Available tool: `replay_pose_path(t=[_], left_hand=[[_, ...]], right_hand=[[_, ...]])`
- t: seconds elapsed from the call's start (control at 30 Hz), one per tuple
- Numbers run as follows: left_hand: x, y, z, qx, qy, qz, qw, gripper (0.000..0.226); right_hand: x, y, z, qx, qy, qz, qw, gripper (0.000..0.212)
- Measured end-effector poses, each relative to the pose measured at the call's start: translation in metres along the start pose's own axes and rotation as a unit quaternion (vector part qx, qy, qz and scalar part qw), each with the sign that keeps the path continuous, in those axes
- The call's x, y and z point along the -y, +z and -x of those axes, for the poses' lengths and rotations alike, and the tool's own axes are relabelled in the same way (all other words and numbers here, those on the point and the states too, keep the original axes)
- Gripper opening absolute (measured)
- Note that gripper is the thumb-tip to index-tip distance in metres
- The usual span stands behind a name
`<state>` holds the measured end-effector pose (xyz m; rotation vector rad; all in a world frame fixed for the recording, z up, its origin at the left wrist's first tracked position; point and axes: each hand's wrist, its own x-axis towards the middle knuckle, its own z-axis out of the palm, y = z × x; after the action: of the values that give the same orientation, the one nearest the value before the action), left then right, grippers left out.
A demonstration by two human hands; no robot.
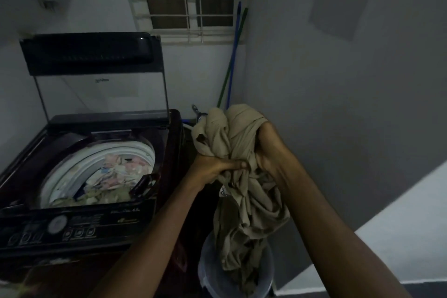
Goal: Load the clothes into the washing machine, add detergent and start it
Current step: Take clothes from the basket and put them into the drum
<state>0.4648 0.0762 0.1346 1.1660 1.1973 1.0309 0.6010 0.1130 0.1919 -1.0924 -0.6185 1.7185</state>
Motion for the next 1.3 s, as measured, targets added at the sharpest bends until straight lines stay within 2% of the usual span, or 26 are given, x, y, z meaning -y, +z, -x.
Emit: replay_pose_path(t=[0.1, 0.17, 0.23, 0.3, 0.37, 0.43, 0.5, 0.53, 0.6, 0.7, 0.8, 0.87, 0.93, 1.03, 1.1, 1.17, 1.23, 1.3], left_hand=[[0.004, 0.006, -0.006, -0.071, -0.009, 0.067, 0.995, 0.059], [-0.001, 0.010, -0.010, -0.098, 0.001, 0.103, 0.990, 0.051], [-0.012, 0.015, -0.014, -0.124, 0.013, 0.134, 0.983, 0.042], [-0.022, 0.018, -0.018, -0.142, 0.043, 0.172, 0.974, 0.034], [-0.033, 0.020, -0.020, -0.157, 0.055, 0.213, 0.963, 0.033], [-0.043, 0.022, -0.021, -0.171, 0.055, 0.249, 0.952, 0.034], [-0.051, 0.027, -0.021, -0.163, 0.048, 0.298, 0.939, 0.036], [-0.055, 0.030, -0.021, -0.148, 0.036, 0.333, 0.931, 0.035], [-0.063, 0.035, -0.018, -0.098, -0.004, 0.395, 0.913, 0.033], [-0.061, 0.036, -0.019, -0.057, -0.022, 0.457, 0.887, 0.046], [-0.051, 0.019, -0.020, -0.081, -0.022, 0.482, 0.872, 0.046], [-0.039, -0.006, -0.025, -0.110, -0.013, 0.461, 0.880, 0.041], [-0.024, -0.032, -0.030, -0.138, -0.012, 0.400, 0.906, 0.039], [-0.001, -0.055, -0.028, -0.242, 0.003, 0.206, 0.948, 0.056], [0.007, -0.053, -0.025, -0.242, 0.007, 0.054, 0.969, 0.072], [0.009, -0.039, -0.025, -0.216, 0.007, -0.050, 0.975, 0.081], [0.009, -0.021, -0.028, -0.213, -0.004, -0.091, 0.973, 0.088], [0.011, -0.007, -0.031, -0.224, 0.000, -0.054, 0.973, 0.072]], right_hand=[[0.000, -0.002, 0.009, 0.054, -0.007, -0.036, 0.998, 0.042], [0.003, -0.008, 0.016, 0.134, -0.050, -0.048, 0.989, 0.039], [0.009, -0.019, 0.017, 0.184, -0.117, 0.013, 0.976, 0.041], [0.011, -0.040, 0.019, 0.198, -0.180, 0.132, 0.954, 0.051], [0.002, -0.071, 0.019, 0.178, -0.177, 0.231, 0.940, 0.062], [-0.018, -0.102, 0.019, 0.149, -0.113, 0.257, 0.948, 0.077], [-0.046, -0.119, 0.012, 0.153, -0.050, 0.302, 0.940, 0.093], [-0.062, -0.120, 0.008, 0.154, -0.016, 0.328, 0.932, 0.089], [-0.089, -0.108, 0.003, 0.158, 0.027, 0.370, 0.915, 0.063], [-0.121, -0.086, -0.011, 0.111, -0.013, 0.361, 0.926, 0.050], [-0.129, -0.083, -0.022, 0.029, -0.056, 0.379, 0.923, 0.048], [-0.117, -0.097, -0.023, -0.051, -0.076, 0.372, 0.924, 0.044], [-0.090, -0.114, -0.021, -0.147, -0.117, 0.314, 0.931, 0.030], [-0.038, -0.123, -0.022, -0.238, -0.185, 0.246, 0.921, 0.023], [-0.009, -0.105, -0.022, -0.225, -0.206, 0.193, 0.933, 0.017], [0.009, -0.075, -0.021, -0.187, -0.202, 0.163, 0.948, 0.009], [0.017, -0.043, -0.018, -0.139, -0.144, 0.139, 0.970, 0.016], [0.010, -0.026, -0.013, -0.054, -0.102, 0.157, 0.981, 0.020]])
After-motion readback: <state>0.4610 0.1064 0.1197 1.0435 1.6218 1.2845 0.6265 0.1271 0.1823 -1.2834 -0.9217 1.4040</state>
